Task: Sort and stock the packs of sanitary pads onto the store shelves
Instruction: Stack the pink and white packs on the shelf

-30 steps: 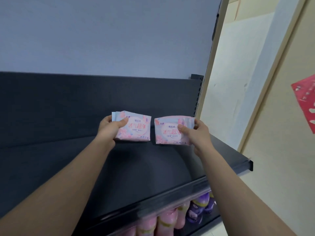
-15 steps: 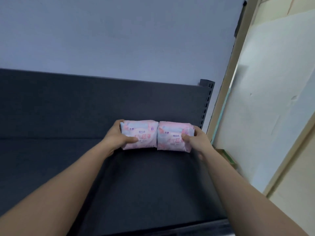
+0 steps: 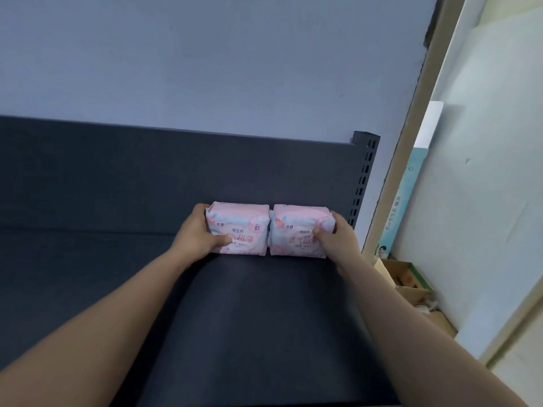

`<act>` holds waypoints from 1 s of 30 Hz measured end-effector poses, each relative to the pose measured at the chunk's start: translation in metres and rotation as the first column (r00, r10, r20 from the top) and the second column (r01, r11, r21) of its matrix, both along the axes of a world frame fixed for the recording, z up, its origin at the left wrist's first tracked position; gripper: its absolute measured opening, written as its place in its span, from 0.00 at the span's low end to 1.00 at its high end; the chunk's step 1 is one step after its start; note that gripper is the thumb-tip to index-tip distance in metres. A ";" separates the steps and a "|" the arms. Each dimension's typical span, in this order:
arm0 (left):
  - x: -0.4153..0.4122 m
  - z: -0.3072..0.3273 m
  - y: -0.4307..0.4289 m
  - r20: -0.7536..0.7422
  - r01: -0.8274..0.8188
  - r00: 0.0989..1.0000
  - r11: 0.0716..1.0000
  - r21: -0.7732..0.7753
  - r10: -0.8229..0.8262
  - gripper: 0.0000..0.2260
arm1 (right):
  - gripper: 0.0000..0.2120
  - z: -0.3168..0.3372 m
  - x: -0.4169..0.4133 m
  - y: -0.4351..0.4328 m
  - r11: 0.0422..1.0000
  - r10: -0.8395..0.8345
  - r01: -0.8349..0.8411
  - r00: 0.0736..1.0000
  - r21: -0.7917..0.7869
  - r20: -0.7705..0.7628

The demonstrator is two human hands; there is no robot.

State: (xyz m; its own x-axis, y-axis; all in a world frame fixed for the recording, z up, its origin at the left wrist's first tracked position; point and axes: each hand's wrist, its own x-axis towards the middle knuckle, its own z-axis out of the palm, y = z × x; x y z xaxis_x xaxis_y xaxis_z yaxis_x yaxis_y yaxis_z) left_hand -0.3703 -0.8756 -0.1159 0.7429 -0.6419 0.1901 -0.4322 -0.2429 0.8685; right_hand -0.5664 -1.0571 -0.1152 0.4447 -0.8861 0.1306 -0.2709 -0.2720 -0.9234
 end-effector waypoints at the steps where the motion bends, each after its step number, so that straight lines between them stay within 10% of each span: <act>1: -0.003 0.001 0.001 0.027 -0.010 1.000 1.000 0.005 0.010 0.29 | 0.25 0.001 0.000 0.002 0.999 -0.032 0.031 0.999 -0.039 -0.036; 8: -0.008 0.010 0.023 0.273 -0.150 0.958 0.967 0.204 0.091 0.37 | 0.34 0.021 0.003 0.042 0.886 -0.164 0.079 0.975 -0.457 -0.150; 14: -0.008 0.028 0.087 0.520 -0.278 0.851 0.904 0.325 0.075 0.32 | 0.30 0.050 0.023 0.112 0.743 0.141 -0.199 0.980 -0.639 -0.141; 30: -0.014 0.024 0.434 0.802 -0.841 0.506 0.387 0.378 0.317 0.23 | 0.28 0.030 0.136 0.403 0.228 0.568 -0.739 0.630 -0.634 -0.530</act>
